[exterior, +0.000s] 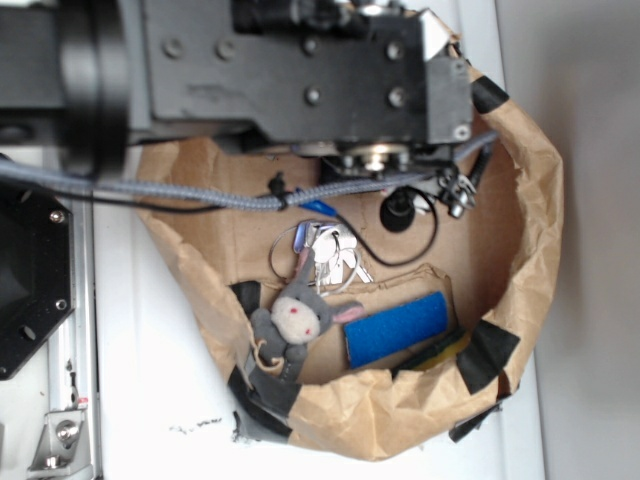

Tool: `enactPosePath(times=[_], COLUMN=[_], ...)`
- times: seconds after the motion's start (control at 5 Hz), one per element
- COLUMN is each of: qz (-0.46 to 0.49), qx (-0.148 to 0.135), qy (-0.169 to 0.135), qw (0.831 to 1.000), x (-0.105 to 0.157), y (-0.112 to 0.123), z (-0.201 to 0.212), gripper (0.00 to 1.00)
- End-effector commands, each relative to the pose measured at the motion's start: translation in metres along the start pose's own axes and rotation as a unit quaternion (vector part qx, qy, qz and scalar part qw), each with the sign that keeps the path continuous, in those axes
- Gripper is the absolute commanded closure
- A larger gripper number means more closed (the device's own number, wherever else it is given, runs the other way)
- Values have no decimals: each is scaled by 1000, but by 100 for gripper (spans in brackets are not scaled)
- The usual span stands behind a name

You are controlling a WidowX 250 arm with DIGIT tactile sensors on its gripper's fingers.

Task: Grab the black box.

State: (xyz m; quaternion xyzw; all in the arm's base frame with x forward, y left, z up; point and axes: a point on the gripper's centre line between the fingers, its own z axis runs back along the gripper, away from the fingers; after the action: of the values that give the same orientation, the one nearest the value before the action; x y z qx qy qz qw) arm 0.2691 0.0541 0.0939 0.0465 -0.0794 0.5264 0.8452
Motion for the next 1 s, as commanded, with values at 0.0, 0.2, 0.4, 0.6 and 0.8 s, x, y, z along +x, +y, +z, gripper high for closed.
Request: enactPosePath(times=[0.0,0.2,0.4,0.6,0.8], qz=[38,45,47,42,35], qx=[-18,-18,-16,-11,-14], qy=[-24,-22,-28,-24,-31], qw=[999,999,998,999,999], x=[18,23,27,27,23], y=[18,20,22,26,23], z=[-16,-15,-15,-17,-19], gripper=[0,0,0,0,0])
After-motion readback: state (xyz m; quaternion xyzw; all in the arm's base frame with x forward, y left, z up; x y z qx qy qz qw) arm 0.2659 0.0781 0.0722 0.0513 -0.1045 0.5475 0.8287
